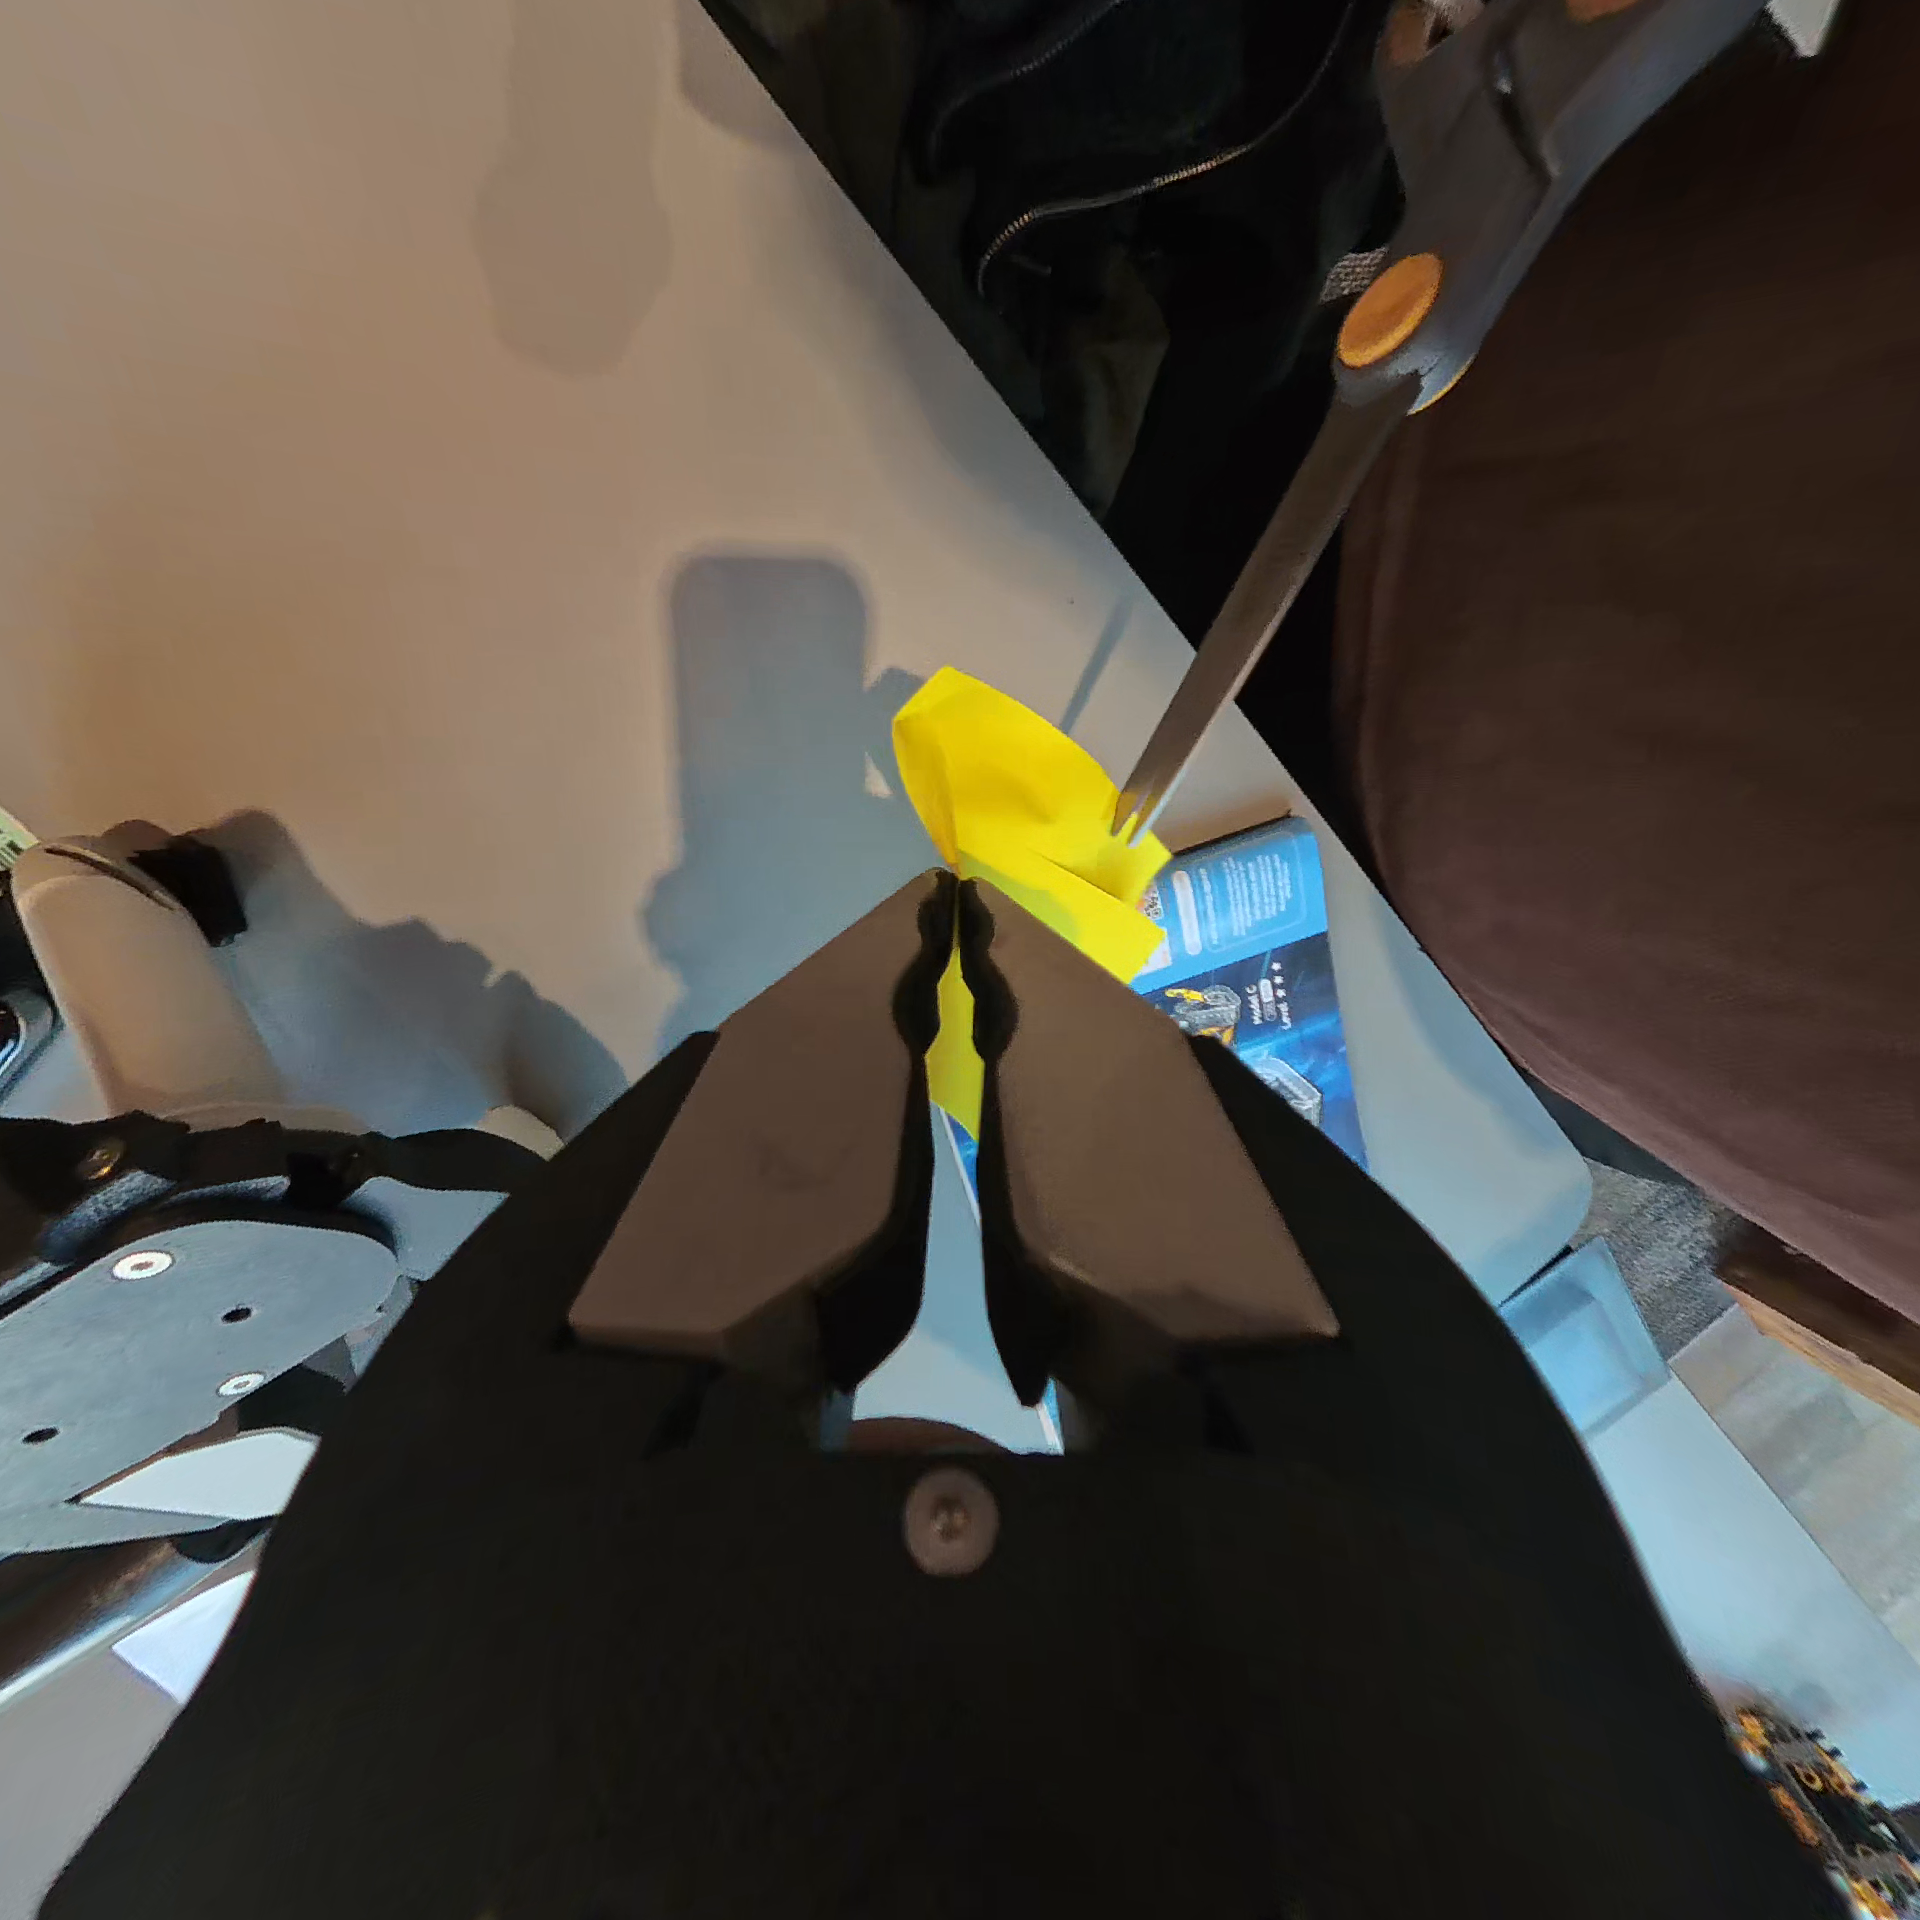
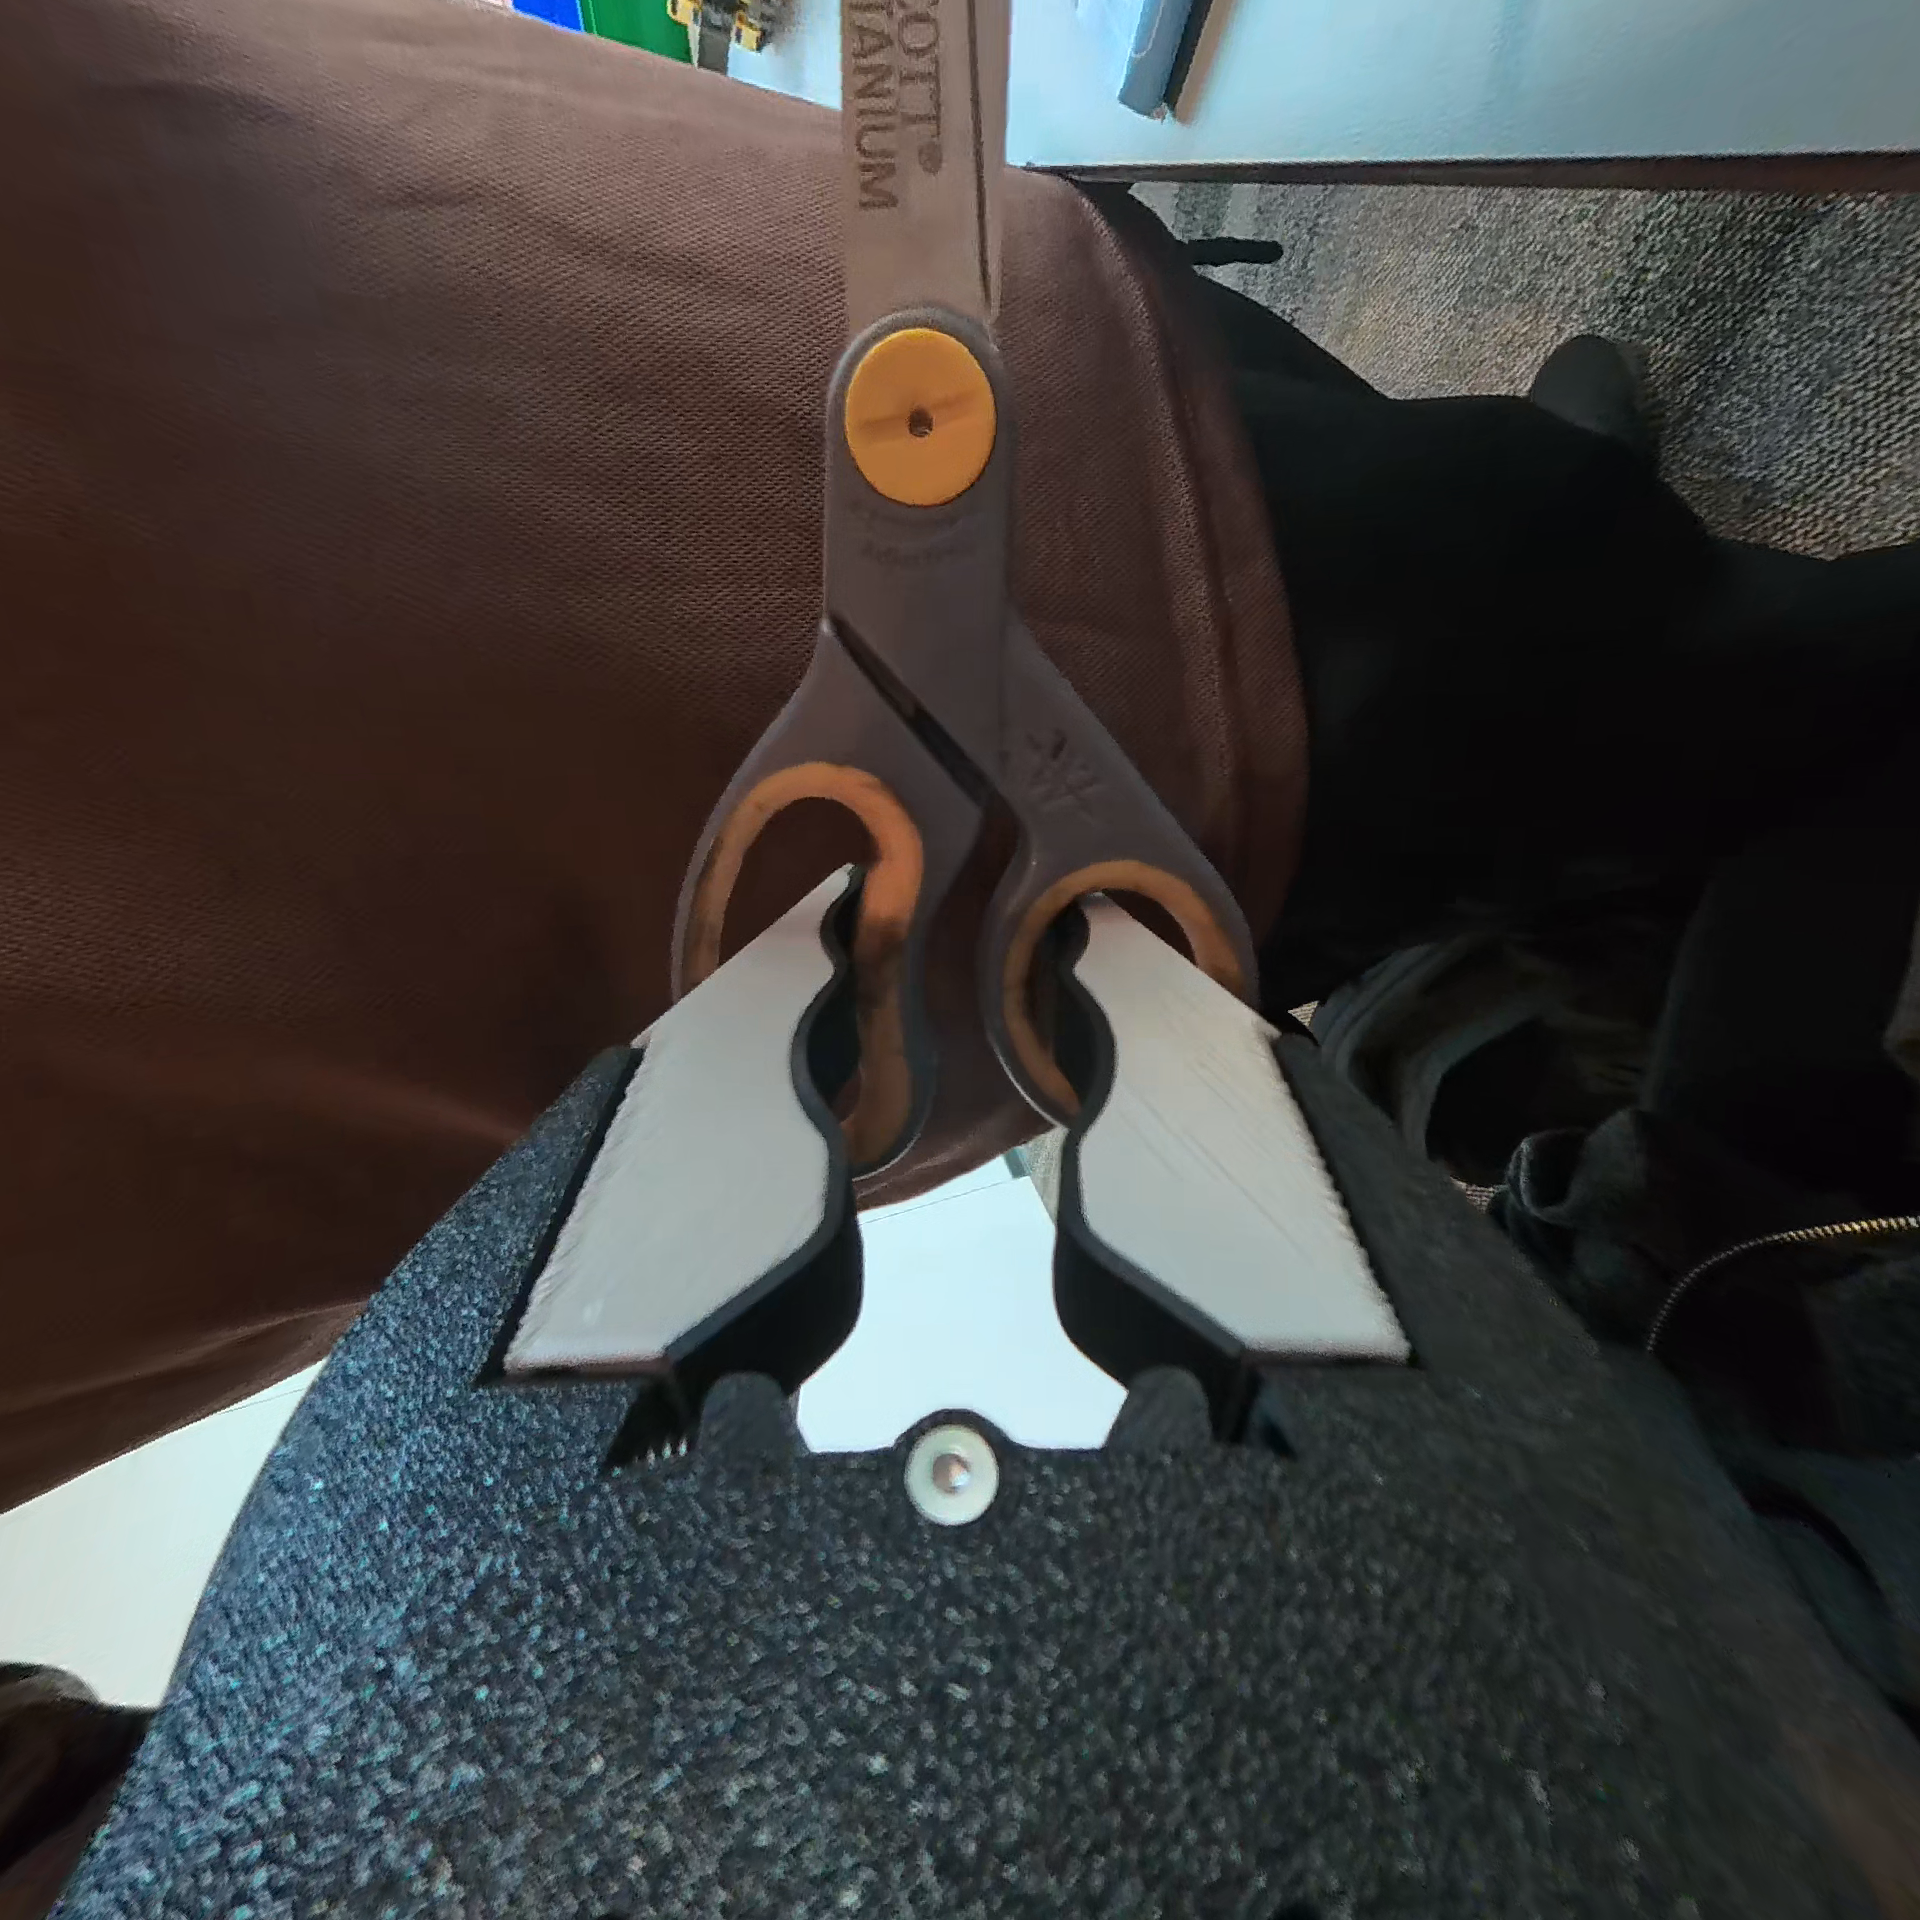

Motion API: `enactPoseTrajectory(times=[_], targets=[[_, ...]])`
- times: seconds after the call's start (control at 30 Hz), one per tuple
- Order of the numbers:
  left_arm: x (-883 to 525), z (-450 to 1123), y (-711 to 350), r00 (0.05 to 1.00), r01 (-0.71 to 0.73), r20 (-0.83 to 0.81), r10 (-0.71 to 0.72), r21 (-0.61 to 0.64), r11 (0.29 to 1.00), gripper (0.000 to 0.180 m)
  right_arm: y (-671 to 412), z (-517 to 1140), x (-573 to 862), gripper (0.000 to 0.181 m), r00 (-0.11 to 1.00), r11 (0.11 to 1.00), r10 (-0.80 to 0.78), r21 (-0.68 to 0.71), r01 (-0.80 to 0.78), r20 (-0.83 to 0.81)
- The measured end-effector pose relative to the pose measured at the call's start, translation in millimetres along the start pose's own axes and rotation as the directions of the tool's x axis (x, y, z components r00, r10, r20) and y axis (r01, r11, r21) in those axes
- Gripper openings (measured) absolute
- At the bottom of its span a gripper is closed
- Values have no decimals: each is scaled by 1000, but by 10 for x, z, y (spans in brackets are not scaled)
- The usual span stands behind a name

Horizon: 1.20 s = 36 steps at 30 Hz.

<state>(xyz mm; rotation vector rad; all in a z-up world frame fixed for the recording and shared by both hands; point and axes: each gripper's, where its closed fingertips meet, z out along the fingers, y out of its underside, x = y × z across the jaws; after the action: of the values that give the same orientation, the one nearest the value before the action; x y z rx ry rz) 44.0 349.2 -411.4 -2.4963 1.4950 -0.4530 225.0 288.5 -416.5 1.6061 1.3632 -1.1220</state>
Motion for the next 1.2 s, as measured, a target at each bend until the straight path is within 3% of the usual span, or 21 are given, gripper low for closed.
enactPoseTrajectory(times=[0.27,0.47,0.73,1.2], targets=[[6,46,-22,1000,6,-9,-6,5,1000,0,-14,49,95,32,997,999,-41,-7,40,-63],[15,121,289,1000,31,-2,-31,-56,998,0,27,87,141,32,991,998,-64,-18,62,-122],[40,79,357,996,87,-14,-87,-4,996,0,19,61,307,31,969,996,-84,-59,72,-233],[102,156,285,998,60,-19,-60,-1,998,0,30,36,220,31,983,995,-91,-65,82,-157]])
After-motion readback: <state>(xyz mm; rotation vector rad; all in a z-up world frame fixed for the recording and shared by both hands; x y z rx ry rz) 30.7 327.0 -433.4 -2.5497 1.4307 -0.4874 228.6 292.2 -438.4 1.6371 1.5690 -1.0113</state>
